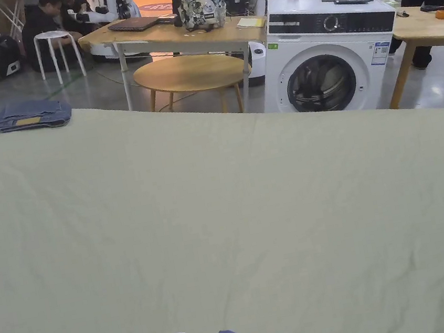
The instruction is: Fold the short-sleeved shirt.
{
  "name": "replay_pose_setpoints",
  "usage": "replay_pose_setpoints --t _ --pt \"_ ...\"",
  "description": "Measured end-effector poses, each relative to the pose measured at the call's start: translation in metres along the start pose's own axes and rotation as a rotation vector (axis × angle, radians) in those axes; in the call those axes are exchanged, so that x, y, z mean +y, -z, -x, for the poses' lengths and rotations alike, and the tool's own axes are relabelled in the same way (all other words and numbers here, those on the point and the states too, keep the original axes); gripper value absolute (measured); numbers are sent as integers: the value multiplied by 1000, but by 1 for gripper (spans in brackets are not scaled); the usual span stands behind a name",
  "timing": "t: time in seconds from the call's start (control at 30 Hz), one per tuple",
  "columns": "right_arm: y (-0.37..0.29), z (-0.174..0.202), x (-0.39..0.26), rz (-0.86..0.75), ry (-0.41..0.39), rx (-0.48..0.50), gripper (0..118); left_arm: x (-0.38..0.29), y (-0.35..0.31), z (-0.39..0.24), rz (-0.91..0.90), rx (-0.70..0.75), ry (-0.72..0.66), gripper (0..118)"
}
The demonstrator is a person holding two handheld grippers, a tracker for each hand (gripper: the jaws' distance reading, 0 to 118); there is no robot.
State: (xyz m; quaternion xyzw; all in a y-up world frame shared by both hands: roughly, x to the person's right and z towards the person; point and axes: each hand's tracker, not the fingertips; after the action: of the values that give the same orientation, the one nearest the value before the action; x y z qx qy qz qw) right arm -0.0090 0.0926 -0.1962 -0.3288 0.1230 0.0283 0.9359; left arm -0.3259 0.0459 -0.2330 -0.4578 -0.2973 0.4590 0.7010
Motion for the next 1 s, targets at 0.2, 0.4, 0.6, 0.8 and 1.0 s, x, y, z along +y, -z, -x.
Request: replay_pose_setpoints --t 0.2,0.4,0.6,0.8,1.0 --pt "-16 6 14 -17 -57 6 0 3 -18 -25 -2 -30 25 13" --pt "-25 17 38 -61 -95 24 0 20 -77 -41 -34 -6 43 13" --pt "-23 30 58 -89 -102 45 0 48 -168 -47 -95 66 54 13" --pt "-13 43 62 -92 -123 60 0 83 -281 -40 -151 203 52 13" --pt "-9 53 59 -74 -135 66 0 113 -384 -20 -233 390 -23 13"
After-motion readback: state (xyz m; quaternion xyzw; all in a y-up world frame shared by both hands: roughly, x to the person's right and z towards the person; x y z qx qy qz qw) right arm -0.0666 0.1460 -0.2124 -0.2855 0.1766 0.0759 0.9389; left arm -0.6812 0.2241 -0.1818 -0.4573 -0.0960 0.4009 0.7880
